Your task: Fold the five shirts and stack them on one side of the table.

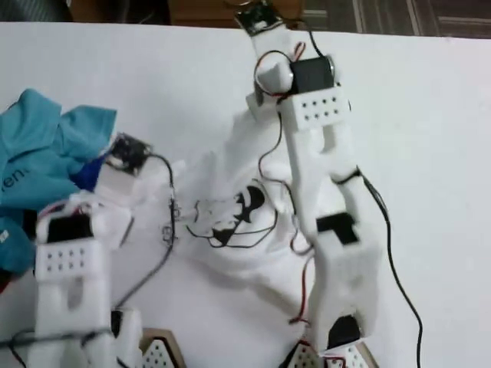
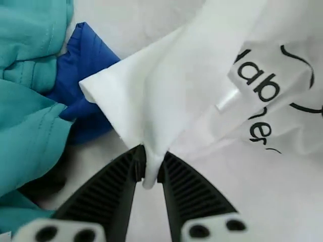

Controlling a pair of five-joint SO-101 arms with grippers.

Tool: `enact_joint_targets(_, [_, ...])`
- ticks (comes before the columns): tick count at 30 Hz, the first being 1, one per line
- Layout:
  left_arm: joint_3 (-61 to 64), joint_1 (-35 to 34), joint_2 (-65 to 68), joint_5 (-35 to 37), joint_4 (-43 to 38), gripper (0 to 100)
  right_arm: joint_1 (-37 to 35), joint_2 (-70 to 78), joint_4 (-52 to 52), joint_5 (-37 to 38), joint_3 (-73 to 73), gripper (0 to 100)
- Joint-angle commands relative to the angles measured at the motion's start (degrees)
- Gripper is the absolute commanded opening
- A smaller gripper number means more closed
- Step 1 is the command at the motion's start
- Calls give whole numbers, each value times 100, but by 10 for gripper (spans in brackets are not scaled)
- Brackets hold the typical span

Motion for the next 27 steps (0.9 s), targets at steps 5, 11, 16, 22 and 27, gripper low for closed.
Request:
enact_joint_targets(5, [-2255,-229,2259,62,712,25,-418,-2615,-110,9,3253,19])
enact_joint_targets(11, [-2413,-193,2462,26,826,25,-444,-3679,-1552,44,6576,19])
enact_joint_targets(16, [-2343,-220,2479,9,853,25,-796,-4163,-2695,53,8624,19])
enact_joint_targets(22, [-1842,-220,2470,-229,686,25,-840,-4532,-2484,510,8703,105])
enact_joint_targets(27, [-1736,-273,2488,-237,589,25,-831,-4989,-1464,1055,8026,224])
